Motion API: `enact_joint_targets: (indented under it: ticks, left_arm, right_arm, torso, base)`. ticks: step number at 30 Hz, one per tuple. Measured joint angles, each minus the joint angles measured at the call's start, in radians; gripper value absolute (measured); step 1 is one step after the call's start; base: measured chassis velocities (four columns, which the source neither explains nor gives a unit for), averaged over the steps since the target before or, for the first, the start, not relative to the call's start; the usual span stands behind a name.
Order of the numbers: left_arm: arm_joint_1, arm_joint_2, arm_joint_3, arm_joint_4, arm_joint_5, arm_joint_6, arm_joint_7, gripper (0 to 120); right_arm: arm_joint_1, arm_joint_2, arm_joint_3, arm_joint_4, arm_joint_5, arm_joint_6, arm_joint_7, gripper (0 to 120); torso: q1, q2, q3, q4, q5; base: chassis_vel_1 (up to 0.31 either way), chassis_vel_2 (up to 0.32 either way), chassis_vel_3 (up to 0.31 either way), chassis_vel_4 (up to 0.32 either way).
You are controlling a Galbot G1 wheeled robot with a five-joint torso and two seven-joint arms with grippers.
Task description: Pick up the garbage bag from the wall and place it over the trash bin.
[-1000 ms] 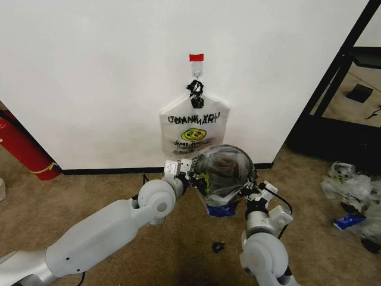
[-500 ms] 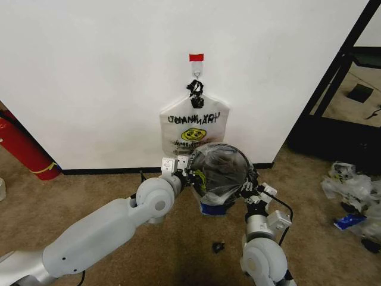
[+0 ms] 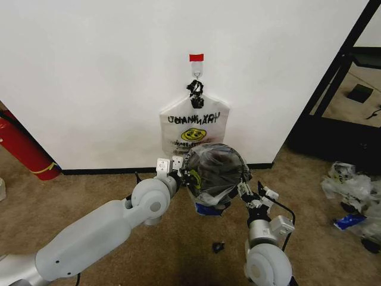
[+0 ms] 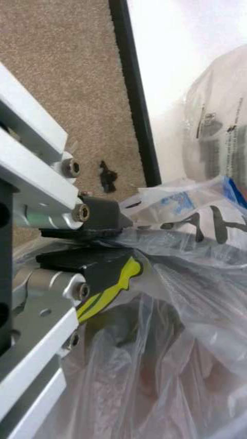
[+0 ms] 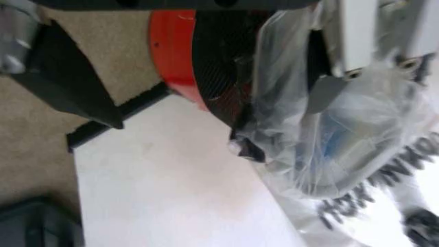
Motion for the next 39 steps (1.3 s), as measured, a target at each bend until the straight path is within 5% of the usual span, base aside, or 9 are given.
enact_joint_targets:
  ticks: [4, 8, 19, 26, 32, 39]
  left_arm:
    - [-0.003, 0.006, -0.002, 0.008, 0.001, 0.001, 0.001, 1]
    - [-0.003, 0.010, -0.003, 0.018, 0.011, 0.004, -0.001, 1]
    - [-0.002, 0.011, -0.012, 0.011, 0.006, 0.002, 0.006, 1]
    - [0.016, 0.008, -0.054, -0.037, -0.040, 0.001, -0.024, 1]
    - [0.061, 0.028, -0.111, -0.110, -0.067, 0.006, -0.043, 0]
    - [0.083, 0.048, -0.162, -0.172, -0.093, 0.011, -0.048, 0]
  right_arm:
    - [-0.025, -0.020, 0.017, 0.023, 0.021, 0.026, -0.037, 95]
    - [-0.100, -0.062, 0.039, 0.065, 0.077, 0.075, -0.231, 100]
    - [-0.148, -0.087, 0.060, 0.019, 0.107, 0.076, -0.292, 100]
    - [-0.169, -0.087, 0.093, -0.003, 0.275, 0.055, -0.317, 100]
    - [-0.179, -0.110, 0.145, -0.021, 0.502, -0.007, -0.477, 100]
    - [-0.134, -0.123, 0.155, -0.038, 0.583, -0.057, -0.496, 100]
  torso:
    - [0.000, 0.000, 0.000, -0.0008, 0.0001]
    - [0.000, 0.000, 0.000, 0.0003, -0.0002]
    - [0.000, 0.000, 0.000, 0.0000, 0.0001]
    - [0.000, 0.000, 0.000, -0.0001, -0.0001]
    - [0.000, 0.000, 0.000, 0.0001, 0.0000]
    - [0.000, 0.000, 0.000, 0.0001, -0.0001]
  base:
    - [0.000, 0.000, 0.000, 0.000]
    - [0.000, 0.000, 0.000, 0.000]
    - [0.000, 0.000, 0.000, 0.000]
    - [0.000, 0.000, 0.000, 0.000]
    - [0.000, 0.000, 0.000, 0.000]
    - [0.000, 0.000, 0.000, 0.000]
